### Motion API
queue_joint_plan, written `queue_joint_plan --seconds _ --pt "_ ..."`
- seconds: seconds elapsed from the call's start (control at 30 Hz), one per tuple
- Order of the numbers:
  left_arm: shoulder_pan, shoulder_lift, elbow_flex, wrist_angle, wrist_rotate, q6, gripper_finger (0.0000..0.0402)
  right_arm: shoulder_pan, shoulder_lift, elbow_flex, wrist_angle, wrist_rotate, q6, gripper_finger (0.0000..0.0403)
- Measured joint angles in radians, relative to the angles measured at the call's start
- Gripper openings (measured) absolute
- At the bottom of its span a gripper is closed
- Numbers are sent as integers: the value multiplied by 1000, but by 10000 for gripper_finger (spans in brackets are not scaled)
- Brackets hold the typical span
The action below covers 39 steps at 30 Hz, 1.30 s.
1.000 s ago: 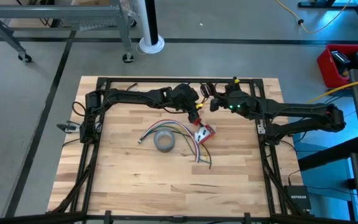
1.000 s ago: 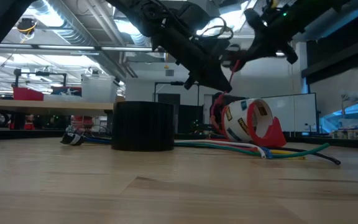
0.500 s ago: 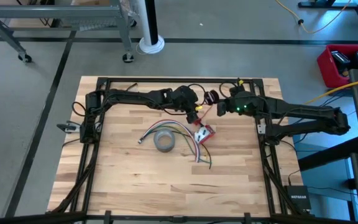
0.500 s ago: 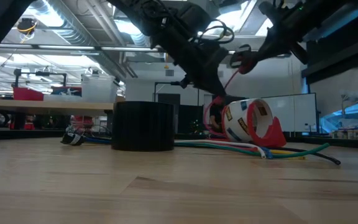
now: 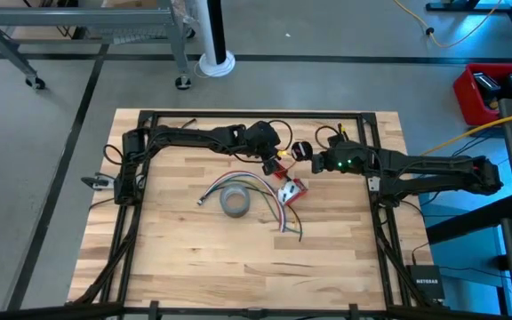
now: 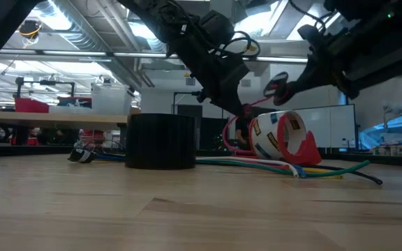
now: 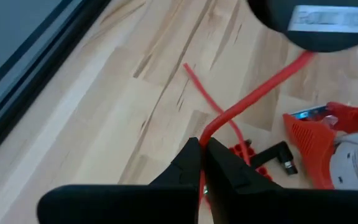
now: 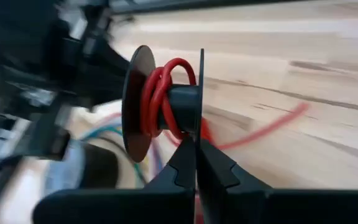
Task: Coil cords
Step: Coil the red wire on the black spool
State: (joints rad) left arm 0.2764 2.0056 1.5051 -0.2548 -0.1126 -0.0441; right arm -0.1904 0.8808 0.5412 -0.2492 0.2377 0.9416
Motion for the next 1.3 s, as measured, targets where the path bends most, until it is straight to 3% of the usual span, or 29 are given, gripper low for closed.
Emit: queue_joint_plan --seconds 0.37,0.93,1.3 --pt "19 0 0 -3 -2 61 20 0 -14 -150 256 -22 7 3" --pt "-5 0 -1 -12 -2 68 151 1 -13 -153 393 -24 -7 3" --pt "-9 0 -1 -166 -34 59 159 1 -13 -152 412 -22 -8 3"
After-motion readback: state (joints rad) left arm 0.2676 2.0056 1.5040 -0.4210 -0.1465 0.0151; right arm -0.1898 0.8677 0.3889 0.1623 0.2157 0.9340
